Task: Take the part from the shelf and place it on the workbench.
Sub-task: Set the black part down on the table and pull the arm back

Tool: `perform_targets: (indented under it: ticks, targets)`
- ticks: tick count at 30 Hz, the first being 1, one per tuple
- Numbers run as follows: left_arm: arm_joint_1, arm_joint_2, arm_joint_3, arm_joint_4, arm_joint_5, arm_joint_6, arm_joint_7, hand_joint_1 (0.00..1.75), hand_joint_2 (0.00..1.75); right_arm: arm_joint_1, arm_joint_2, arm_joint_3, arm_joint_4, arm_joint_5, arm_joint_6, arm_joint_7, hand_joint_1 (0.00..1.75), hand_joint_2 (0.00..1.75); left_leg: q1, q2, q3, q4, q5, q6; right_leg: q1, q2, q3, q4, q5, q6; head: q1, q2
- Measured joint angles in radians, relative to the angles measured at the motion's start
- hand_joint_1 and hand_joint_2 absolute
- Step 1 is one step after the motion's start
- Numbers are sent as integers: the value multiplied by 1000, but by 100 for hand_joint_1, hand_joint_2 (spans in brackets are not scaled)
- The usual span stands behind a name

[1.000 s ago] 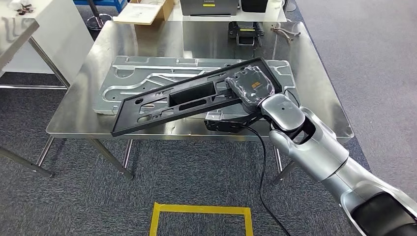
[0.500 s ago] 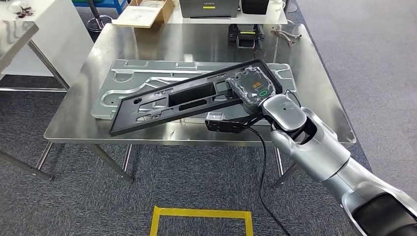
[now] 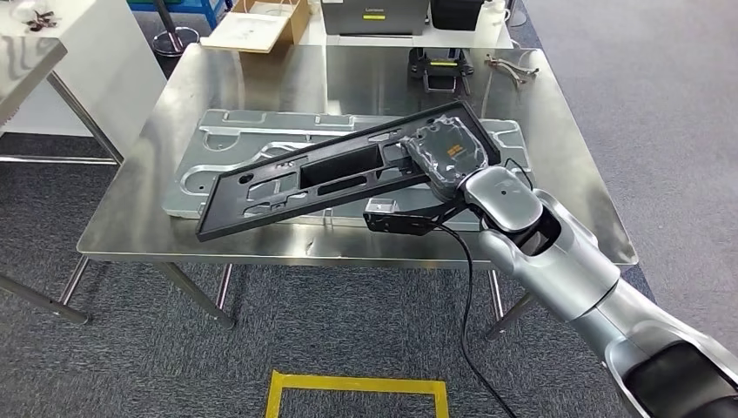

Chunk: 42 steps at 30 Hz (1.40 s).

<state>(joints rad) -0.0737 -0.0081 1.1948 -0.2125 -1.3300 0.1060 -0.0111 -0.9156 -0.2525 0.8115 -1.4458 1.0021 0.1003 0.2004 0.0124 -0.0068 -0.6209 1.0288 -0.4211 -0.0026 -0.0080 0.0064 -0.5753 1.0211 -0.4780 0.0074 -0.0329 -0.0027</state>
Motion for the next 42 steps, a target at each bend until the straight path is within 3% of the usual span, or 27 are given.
perform_targets:
  ticks: [2, 5, 6, 7, 8, 10, 12, 14, 17, 18, 20, 22, 23, 24, 26, 27, 32, 34, 36, 37, 38, 39, 41, 42]
  targets:
    - [0, 0, 0, 0, 0, 0, 0, 0, 175, -1, 0, 0, 0, 0, 0, 0, 175, 175, 3, 0, 6, -8, 1, 13, -2, -1, -14, 33, -23, 9, 0, 0]
    - [-1, 0, 0, 0, 0, 1, 0, 0, 175, 2, -1, -1, 0, -2, 0, -1, 175, 175, 2, 1, 11, -11, -2, 27, -4, -1, -110, 211, -99, 16, 0, 0]
    - [-1, 0, 0, 0, 0, 1, 0, 0, 175, 5, -1, -1, 1, -3, 0, -1, 175, 175, 1, 1, 12, -11, -4, 29, -5, -1, -142, 261, -110, 17, 0, 0]
    - [-1, 0, 0, 0, 0, 1, 1, 0, 175, 8, -2, -1, 1, -4, 0, -1, 175, 175, 1, 1, 15, -10, -6, 30, -5, -2, -158, 278, -101, 17, 0, 0]
    - [0, 0, 0, 0, 0, 1, 2, 0, 175, 10, -2, -1, 1, -4, 0, -1, 175, 175, 0, 0, 18, -10, -9, 29, -5, -2, -155, 256, -73, 15, 0, 0]
    - [1, -1, 0, 0, 1, 1, 2, 0, 175, 10, -2, -1, 2, -4, 0, -2, 175, 175, -1, -1, 26, -9, -16, 26, -4, -2, -106, 132, 7, 7, 0, 0]
    - [0, -1, 0, 0, 1, 1, 2, 0, 175, 8, -2, -1, 1, -5, 0, -2, 175, 175, -5, -2, 29, -6, -23, 19, 1, -2, -61, 28, 46, -2, 0, 0]
    - [-1, -2, 0, 0, 2, 0, 3, 0, 175, 7, -2, -1, 1, -6, 0, -3, 175, 175, -7, -2, 30, -6, -26, 9, 6, -1, -50, 5, 43, -7, 0, 0]
    - [0, -2, 0, 0, 4, 0, 3, 0, 175, 9, -6, -2, 1, -8, 0, -4, 175, 175, -6, -1, 29, 10, -43, -6, 0, 0, -39, -8, 44, -20, 0, 0]
    - [0, -2, 0, 0, 5, 0, 3, 0, 175, 9, -8, -2, 1, -9, -1, -3, 175, 175, -5, 0, 13, 46, -65, -11, -4, -1, -34, -13, 45, -25, 0, 0]
    - [0, -2, 1, 0, 7, 0, 2, 0, 175, 15, -12, -3, 1, -12, -3, -3, 175, 175, -1, 1, -48, 171, -121, -21, -5, -1, -27, -15, 41, -32, -1, 0]
    - [2, -2, 2, 0, 8, 0, 2, 0, 175, 29, -20, -5, 1, -15, -10, -3, 175, 175, 2, 1, -100, 263, -141, -27, -4, -1, -22, -15, 36, -34, -1, 0]
    - [3, -2, 2, 0, 8, 0, 2, 0, 175, 38, -26, -8, 1, -16, -14, -3, 175, 175, 3, 1, -102, 257, -122, -29, -4, -1, -18, -14, 32, -32, -1, 0]
    - [4, -2, 3, 0, 8, 1, 2, 0, 175, 48, -33, -12, 1, -17, -18, -4, 175, 175, 4, 1, -84, 212, -87, -29, -5, -1, -12, -13, 28, -30, -1, 0]
    - [5, -2, 4, 0, 8, 1, 2, 0, 175, 63, -46, -25, 1, -17, -27, -3, 175, 175, 4, 1, -26, 79, -19, -24, -3, -1, -5, -8, 18, -23, -1, 0]
    - [5, -2, 5, 0, 8, 1, 2, 0, 175, 68, -52, -32, 1, -17, -31, -3, 175, 175, 3, 0, -5, 33, -5, -20, -2, 0, -5, -6, 15, -18, -1, 0]
    - [5, -2, 6, 0, 8, 1, 2, 0, 175, 81, -71, -55, 2, -18, -41, -3, 175, 175, 2, 0, 15, -10, -8, 10, -1, 0, -12, 11, -1, 6, 0, 0]
    - [3, -2, 6, 0, 8, 1, 1, 0, 175, 86, -77, -61, 2, -18, -45, -3, 175, 175, 4, 1, 22, -17, -8, 22, -4, -1, -54, 94, -43, 13, 0, 0]
    - [1, -2, 6, 0, 7, 1, 0, 0, 175, 96, -80, -69, 2, -17, -53, -3, 175, 175, 3, 1, 24, -16, -12, 29, -5, -1, -127, 222, -91, 18, 0, 0]
    - [1, -2, 6, 0, 6, 1, 0, 0, 175, 103, -82, -72, 3, -16, -55, -3, 175, 175, 3, 0, 26, -15, -15, 30, -5, -1, -155, 264, -97, 19, 0, 0]
    - [2, -2, 6, 0, 4, 2, 0, 0, 175, 110, -82, -74, 4, -15, -56, -3, 175, 175, 2, 0, 29, -14, -18, 30, -5, -1, -166, 270, -83, 19, 0, 0]
    - [3, -2, 6, 0, 3, 2, 0, 0, 175, 115, -82, -75, 6, -13, -56, -4, 175, 175, 2, -1, 34, -13, -23, 29, -5, -1, -156, 234, -49, 18, 0, 0]
    - [3, -2, 6, 0, 1, 2, 1, 0, 175, 119, -82, -78, 8, -8, -57, -6, 175, 175, 0, -2, 43, -9, -33, 24, -4, -1, -101, 107, 28, 11, 0, 0]
    - [2, -2, 6, 0, 1, 2, 1, 0, 175, 119, -82, -81, 8, -6, -58, -7, 175, 175, -2, -2, 46, -7, -38, 19, -2, -1, -77, 52, 49, 7, 0, 0]
